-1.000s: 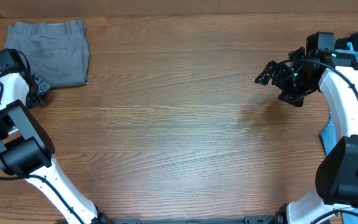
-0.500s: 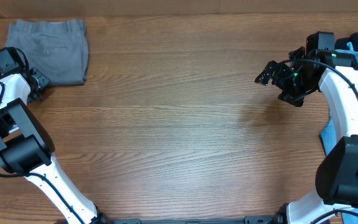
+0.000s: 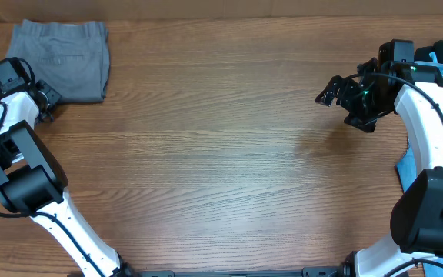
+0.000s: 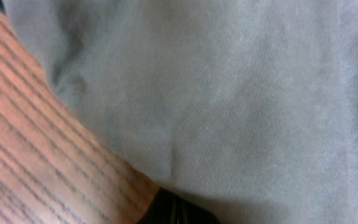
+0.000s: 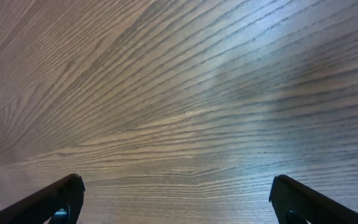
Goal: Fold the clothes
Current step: 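Nudge the folded shorts' front edge with the left gripper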
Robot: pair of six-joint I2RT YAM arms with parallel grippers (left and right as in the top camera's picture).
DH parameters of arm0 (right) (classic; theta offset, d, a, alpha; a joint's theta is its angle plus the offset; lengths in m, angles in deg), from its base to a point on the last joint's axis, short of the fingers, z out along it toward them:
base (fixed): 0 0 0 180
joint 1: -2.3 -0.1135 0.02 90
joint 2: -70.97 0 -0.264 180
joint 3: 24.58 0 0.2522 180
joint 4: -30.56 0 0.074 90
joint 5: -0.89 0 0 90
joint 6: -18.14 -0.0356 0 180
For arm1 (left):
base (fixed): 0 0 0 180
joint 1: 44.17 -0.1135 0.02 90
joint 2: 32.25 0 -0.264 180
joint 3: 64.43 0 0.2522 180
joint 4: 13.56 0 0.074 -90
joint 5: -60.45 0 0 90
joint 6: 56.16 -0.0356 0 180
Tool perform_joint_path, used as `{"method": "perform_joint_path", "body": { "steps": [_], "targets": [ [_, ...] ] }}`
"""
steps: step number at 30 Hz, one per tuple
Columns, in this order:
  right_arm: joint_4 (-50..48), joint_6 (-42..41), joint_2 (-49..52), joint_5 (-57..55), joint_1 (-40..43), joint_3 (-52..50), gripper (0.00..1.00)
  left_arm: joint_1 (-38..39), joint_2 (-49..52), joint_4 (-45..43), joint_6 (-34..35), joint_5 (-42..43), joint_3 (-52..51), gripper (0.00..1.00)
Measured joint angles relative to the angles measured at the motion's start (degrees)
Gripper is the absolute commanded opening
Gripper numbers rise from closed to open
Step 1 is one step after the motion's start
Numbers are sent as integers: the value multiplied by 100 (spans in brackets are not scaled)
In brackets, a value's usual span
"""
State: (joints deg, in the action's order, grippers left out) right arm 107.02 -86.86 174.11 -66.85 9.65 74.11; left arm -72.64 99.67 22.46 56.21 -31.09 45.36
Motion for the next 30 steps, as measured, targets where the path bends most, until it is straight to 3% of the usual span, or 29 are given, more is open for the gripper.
{"method": "perform_joint_path", "body": {
  "steps": [30],
  "targets": [
    [321, 2, 0, 0, 0, 0, 100, 267, 120, -595, 529, 46, -11, 4]
  ]
}}
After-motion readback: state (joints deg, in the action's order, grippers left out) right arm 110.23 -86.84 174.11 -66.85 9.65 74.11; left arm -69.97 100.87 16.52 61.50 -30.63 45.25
